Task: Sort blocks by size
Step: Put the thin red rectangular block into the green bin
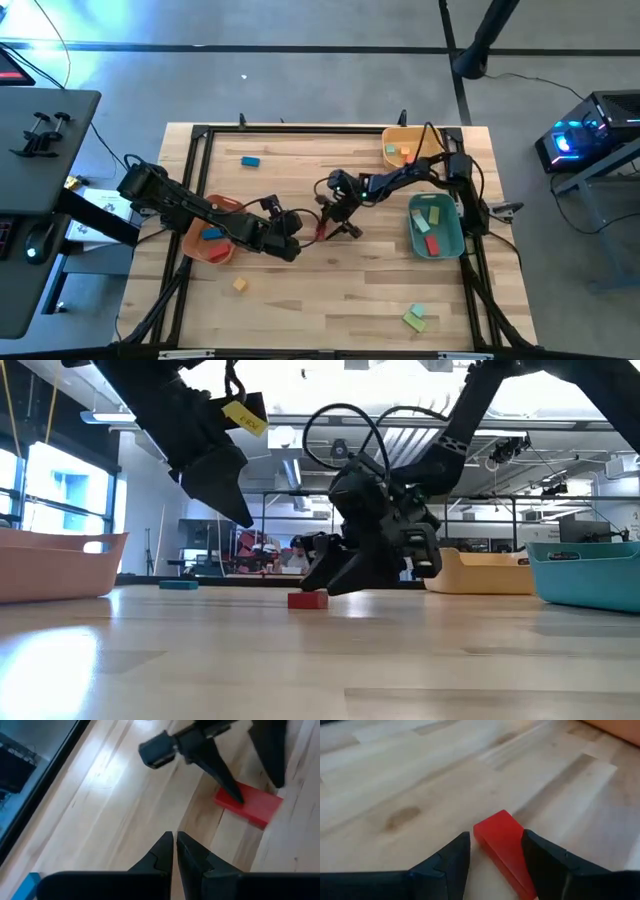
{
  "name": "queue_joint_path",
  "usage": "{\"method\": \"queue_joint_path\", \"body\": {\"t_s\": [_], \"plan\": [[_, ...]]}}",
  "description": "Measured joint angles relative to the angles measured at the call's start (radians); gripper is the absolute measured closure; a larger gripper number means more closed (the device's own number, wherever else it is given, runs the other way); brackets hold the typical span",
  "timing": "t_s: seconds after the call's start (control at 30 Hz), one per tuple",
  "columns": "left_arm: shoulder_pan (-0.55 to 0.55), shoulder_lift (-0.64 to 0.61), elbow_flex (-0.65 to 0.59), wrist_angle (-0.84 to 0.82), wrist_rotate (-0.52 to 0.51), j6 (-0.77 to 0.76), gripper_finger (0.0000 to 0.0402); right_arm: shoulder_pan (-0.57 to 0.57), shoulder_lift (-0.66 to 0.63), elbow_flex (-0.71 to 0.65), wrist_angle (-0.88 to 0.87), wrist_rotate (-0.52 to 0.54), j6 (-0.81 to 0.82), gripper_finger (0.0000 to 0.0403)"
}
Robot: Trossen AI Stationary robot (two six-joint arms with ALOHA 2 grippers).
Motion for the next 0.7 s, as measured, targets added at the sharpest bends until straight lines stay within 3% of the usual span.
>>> {"method": "queue_joint_path", "body": {"t_s": [0.1,0.27,0.4,0.53,0.7], "plan": [[-0.011,0.000,0.000,0.000,0.008,-0.010,0.0391,0.034,-0.003,0.000,-0.003,-0.030,0.073,0.0219],[-0.030,0.000,0.000,0.000,0.001,-0.014,0.0391,0.062,-0.026,-0.012,0.101,-0.198,0.233,0.0215],[-0.030,0.000,0.000,-0.011,0.005,-0.010,0.0391,0.073,-0.043,-0.005,0.244,-0.142,0.232,0.0215],[-0.040,0.000,0.000,-0.021,0.006,-0.010,0.0391,0.087,-0.039,-0.007,0.218,-0.051,0.186,0.0214],[-0.038,0.000,0.000,-0.021,0.000,-0.009,0.0391,0.115,-0.033,-0.007,0.162,-0.053,0.117,0.0211]]}}
